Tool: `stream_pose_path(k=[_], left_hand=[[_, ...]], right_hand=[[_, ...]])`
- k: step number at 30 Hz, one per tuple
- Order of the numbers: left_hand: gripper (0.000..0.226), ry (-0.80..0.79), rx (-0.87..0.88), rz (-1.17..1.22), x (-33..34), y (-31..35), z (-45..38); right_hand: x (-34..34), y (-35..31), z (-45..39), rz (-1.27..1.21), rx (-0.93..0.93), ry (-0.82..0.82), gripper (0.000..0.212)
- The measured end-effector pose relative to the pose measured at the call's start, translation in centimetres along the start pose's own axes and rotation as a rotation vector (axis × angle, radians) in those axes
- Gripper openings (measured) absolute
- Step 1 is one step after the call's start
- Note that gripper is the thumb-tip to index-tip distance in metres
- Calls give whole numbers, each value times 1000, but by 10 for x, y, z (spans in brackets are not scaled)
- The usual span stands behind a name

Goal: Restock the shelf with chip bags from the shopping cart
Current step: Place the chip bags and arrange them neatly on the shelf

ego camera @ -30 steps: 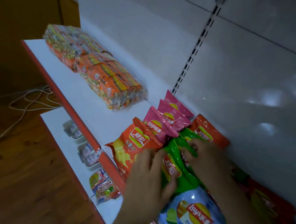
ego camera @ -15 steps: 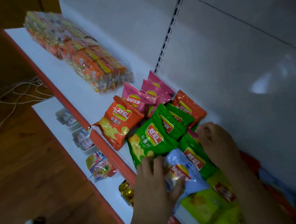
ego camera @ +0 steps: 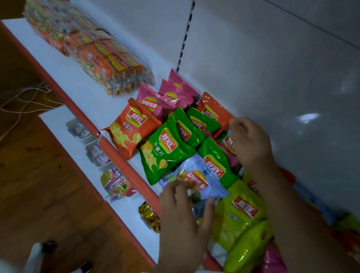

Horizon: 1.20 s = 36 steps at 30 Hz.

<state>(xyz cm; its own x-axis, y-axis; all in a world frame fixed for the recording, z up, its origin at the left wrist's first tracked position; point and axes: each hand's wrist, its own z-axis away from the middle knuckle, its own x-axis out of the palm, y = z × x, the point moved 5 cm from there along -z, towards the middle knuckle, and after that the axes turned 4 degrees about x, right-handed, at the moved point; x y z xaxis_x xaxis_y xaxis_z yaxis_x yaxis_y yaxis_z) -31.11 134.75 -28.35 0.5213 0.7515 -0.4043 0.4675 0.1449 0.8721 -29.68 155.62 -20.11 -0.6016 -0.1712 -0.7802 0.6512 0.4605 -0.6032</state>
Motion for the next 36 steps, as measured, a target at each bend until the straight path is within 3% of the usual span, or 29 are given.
stream_pose_path(k=[2,4,7,10,12,16,19,21,24,28,31,34,36], left_hand=[[63,-211,8,152,9,22,20],[81,-399,44,51,26,29,38],[65,-543,-13,-36,47,12,42],[40,-498,-198,63,51,-8,33],[32,-448,-213,4,52,-12,26],[41,-339,-109,-225,55,-9,25],[37,-247,-56,-360,56,-2,28],[37,-235,-123,-354,56,3,31],[66,-258,-157,-333,61,3,43],[102,-340,-58,-409,66,4,53],[111,-378,5,-444,68,4,60],[109,-363,86,-454,68,3,60],[107,-324,111,-451,68,2,58]], right_hand=[[-7,-8,-2,-132,44,24,30],[-9,-16,1,-224,59,4,33],[-10,-15,11,-368,112,2,33],[-8,0,26,-535,219,47,32],[-5,8,41,-535,259,62,31],[-11,41,67,-55,207,156,21],[-18,78,73,275,261,24,30],[-22,90,75,371,246,-110,29],[-26,93,79,419,186,-229,29],[-38,96,82,481,184,-198,20],[-37,101,85,631,175,-378,18],[-38,102,85,508,202,-566,22],[-38,102,86,431,158,-566,23]])
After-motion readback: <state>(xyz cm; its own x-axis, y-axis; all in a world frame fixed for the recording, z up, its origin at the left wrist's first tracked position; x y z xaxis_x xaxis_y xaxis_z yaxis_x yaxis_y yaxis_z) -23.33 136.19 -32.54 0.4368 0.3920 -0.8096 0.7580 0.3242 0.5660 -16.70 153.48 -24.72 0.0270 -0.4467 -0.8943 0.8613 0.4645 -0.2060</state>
